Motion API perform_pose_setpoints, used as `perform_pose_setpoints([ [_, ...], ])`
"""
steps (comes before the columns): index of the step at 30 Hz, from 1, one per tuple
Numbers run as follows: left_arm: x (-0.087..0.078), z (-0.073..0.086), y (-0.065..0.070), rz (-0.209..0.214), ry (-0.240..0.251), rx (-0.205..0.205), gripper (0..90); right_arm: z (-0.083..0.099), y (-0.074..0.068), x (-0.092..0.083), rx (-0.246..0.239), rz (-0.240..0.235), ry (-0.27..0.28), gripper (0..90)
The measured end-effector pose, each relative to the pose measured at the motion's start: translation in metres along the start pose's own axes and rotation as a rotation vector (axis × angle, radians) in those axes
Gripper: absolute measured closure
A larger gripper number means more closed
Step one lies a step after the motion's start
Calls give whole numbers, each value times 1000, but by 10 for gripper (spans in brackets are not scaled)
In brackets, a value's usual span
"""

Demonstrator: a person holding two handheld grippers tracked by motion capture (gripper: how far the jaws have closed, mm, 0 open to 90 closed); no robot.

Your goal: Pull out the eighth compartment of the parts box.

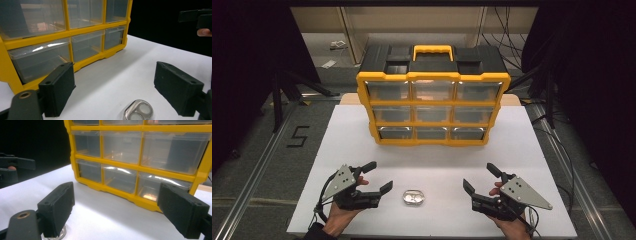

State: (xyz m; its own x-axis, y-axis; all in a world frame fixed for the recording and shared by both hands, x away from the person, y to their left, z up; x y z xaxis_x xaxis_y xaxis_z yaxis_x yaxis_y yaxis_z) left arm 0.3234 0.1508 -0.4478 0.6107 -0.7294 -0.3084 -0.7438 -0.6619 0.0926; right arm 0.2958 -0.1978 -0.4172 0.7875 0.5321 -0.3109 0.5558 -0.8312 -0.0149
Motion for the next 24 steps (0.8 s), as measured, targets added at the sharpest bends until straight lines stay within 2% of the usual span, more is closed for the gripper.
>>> perform_pose_setpoints([
  [13, -1, -1, 0, -1, 3, -1, 168, 0, 1, 2, -8, 12, -4, 152],
  [24, -1, -2, 0, -4, 4, 1, 169, -1, -1, 5, -47, 32, -14, 141],
])
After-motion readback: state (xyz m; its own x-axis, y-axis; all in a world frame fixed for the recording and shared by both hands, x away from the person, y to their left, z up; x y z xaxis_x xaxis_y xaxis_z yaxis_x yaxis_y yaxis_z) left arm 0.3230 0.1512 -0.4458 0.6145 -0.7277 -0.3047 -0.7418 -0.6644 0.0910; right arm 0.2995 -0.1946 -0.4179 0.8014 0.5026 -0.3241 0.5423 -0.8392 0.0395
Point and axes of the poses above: each handheld gripper's, and its own axes: x roughly forward along the jaws, z roughly out of its underside, y roughly to its right, the point moved 4 cm from there along x, roughly forward along the jaws, and after that the axes turned 7 degrees about -y, right-handed, at the moved point
